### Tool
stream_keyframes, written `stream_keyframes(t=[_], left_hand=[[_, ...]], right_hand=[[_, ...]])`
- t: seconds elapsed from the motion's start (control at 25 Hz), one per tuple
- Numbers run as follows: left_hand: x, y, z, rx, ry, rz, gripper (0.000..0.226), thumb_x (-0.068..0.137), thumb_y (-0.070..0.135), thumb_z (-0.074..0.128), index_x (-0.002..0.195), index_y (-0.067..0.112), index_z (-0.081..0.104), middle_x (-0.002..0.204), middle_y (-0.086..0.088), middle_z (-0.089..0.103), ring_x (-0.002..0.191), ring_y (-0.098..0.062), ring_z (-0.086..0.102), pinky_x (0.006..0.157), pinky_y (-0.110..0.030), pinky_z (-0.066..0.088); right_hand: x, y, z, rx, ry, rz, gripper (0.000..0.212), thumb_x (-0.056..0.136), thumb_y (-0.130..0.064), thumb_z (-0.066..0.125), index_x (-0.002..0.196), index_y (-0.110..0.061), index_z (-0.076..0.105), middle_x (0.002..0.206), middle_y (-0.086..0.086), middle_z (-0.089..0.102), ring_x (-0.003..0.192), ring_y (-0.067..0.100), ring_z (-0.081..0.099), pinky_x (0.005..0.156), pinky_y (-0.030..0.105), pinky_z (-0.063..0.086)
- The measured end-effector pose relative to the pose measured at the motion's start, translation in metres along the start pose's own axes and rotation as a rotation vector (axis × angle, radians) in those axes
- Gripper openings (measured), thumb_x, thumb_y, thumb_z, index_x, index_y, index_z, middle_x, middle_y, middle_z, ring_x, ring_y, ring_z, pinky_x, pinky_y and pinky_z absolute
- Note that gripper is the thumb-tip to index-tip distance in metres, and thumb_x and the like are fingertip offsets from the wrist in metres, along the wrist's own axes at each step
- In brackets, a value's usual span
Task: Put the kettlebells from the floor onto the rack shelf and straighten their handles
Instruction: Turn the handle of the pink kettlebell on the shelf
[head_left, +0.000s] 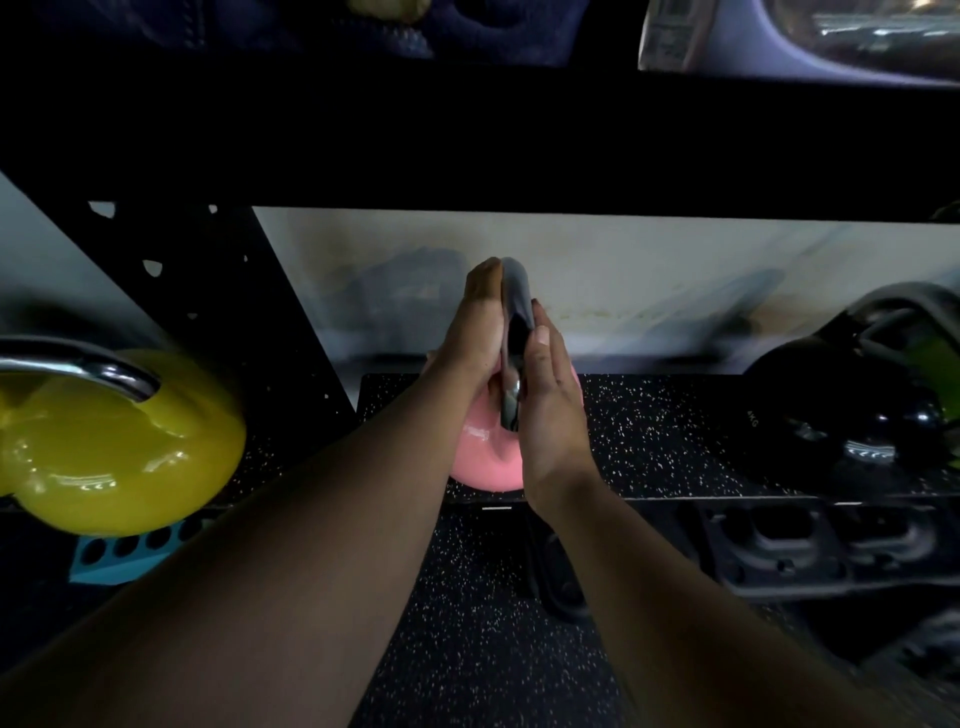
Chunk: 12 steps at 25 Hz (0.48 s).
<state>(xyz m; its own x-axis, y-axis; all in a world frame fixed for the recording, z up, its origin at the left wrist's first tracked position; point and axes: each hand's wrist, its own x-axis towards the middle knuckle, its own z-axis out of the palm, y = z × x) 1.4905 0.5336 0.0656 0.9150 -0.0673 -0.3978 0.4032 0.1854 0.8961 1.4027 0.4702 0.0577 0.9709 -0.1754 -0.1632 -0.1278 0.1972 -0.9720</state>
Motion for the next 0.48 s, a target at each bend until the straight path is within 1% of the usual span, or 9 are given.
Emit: stream_keyframes(t=[0.08, 0.12, 0.16, 0.2, 0.24, 0.32, 0.4, 0.44, 0.48], left_hand=[[0.003, 0.004, 0.002, 0.029, -0.011, -0.024, 0.065, 0.1, 0.053, 0.027, 0.129, 0.002, 0.054, 0.119, -0.027, 0.061, 0.115, -0.031, 0.059, 0.099, -0.039, 0.045], [0.003, 0.005, 0.002, 0.037, -0.021, -0.043, 0.065, 0.101, 0.051, 0.025, 0.124, -0.002, 0.055, 0.115, -0.03, 0.06, 0.116, -0.031, 0.057, 0.1, -0.039, 0.043], [0.003, 0.005, 0.002, 0.033, -0.03, -0.061, 0.064, 0.102, 0.049, 0.023, 0.113, -0.004, 0.058, 0.105, -0.03, 0.059, 0.111, -0.03, 0.056, 0.1, -0.038, 0.042], [0.004, 0.005, 0.003, 0.023, -0.029, -0.07, 0.061, 0.103, 0.047, 0.023, 0.101, -0.002, 0.059, 0.098, -0.028, 0.057, 0.105, -0.029, 0.055, 0.098, -0.037, 0.043], [0.002, 0.004, 0.003, 0.009, -0.024, -0.063, 0.058, 0.102, 0.048, 0.025, 0.096, 0.001, 0.059, 0.094, -0.025, 0.056, 0.1, -0.028, 0.055, 0.092, -0.036, 0.045], [-0.001, 0.006, 0.005, -0.014, 0.001, -0.037, 0.056, 0.102, 0.048, 0.027, 0.09, 0.004, 0.06, 0.086, -0.019, 0.057, 0.089, -0.026, 0.058, 0.081, -0.034, 0.047], [-0.005, 0.01, 0.008, 0.0, -0.006, -0.056, 0.054, 0.104, 0.044, 0.025, 0.077, 0.007, 0.054, 0.081, -0.015, 0.053, 0.091, -0.026, 0.055, 0.084, -0.034, 0.048], [-0.006, 0.011, 0.008, 0.013, -0.018, -0.054, 0.055, 0.104, 0.044, 0.025, 0.081, 0.004, 0.056, 0.084, -0.016, 0.055, 0.094, -0.026, 0.054, 0.09, -0.036, 0.047], [-0.007, 0.008, 0.007, 0.019, -0.025, -0.036, 0.058, 0.103, 0.046, 0.027, 0.096, 0.0, 0.06, 0.094, -0.017, 0.058, 0.098, -0.025, 0.054, 0.094, -0.036, 0.045]], right_hand=[[-0.001, 0.0, 0.002, -0.006, -0.015, -0.003, 0.041, 0.103, -0.047, 0.034, 0.142, -0.044, 0.044, 0.113, -0.038, 0.054, 0.102, -0.024, 0.051, 0.085, 0.004, 0.043], [-0.001, 0.001, 0.002, 0.001, -0.022, -0.006, 0.041, 0.103, -0.047, 0.034, 0.143, -0.043, 0.043, 0.114, -0.038, 0.053, 0.101, -0.026, 0.05, 0.083, 0.003, 0.042], [-0.001, 0.002, 0.002, 0.001, -0.023, -0.013, 0.042, 0.103, -0.046, 0.033, 0.145, -0.041, 0.041, 0.114, -0.039, 0.051, 0.098, -0.029, 0.049, 0.08, -0.001, 0.041], [-0.002, 0.002, 0.001, -0.012, -0.022, -0.028, 0.044, 0.104, -0.045, 0.033, 0.146, -0.039, 0.04, 0.115, -0.039, 0.05, 0.095, -0.033, 0.048, 0.076, -0.004, 0.039], [-0.002, 0.002, 0.001, -0.031, -0.023, -0.041, 0.045, 0.104, -0.046, 0.032, 0.147, -0.038, 0.039, 0.118, -0.038, 0.049, 0.093, -0.036, 0.045, 0.075, -0.006, 0.036], [-0.002, 0.003, 0.0, -0.055, -0.031, -0.046, 0.046, 0.103, -0.049, 0.03, 0.147, -0.04, 0.037, 0.129, -0.031, 0.049, 0.095, -0.037, 0.043, 0.076, -0.008, 0.034], [-0.003, 0.003, -0.002, -0.08, -0.036, -0.049, 0.046, 0.102, -0.052, 0.029, 0.146, -0.043, 0.037, 0.14, -0.022, 0.048, 0.102, -0.031, 0.044, 0.08, -0.006, 0.035], [-0.003, 0.002, -0.003, -0.091, -0.046, -0.046, 0.046, 0.102, -0.053, 0.028, 0.146, -0.044, 0.036, 0.144, -0.019, 0.048, 0.106, -0.026, 0.046, 0.083, -0.005, 0.036], [-0.004, 0.002, -0.004, -0.104, -0.058, -0.042, 0.046, 0.102, -0.054, 0.027, 0.146, -0.045, 0.035, 0.145, -0.017, 0.048, 0.112, -0.02, 0.047, 0.086, -0.003, 0.037]])
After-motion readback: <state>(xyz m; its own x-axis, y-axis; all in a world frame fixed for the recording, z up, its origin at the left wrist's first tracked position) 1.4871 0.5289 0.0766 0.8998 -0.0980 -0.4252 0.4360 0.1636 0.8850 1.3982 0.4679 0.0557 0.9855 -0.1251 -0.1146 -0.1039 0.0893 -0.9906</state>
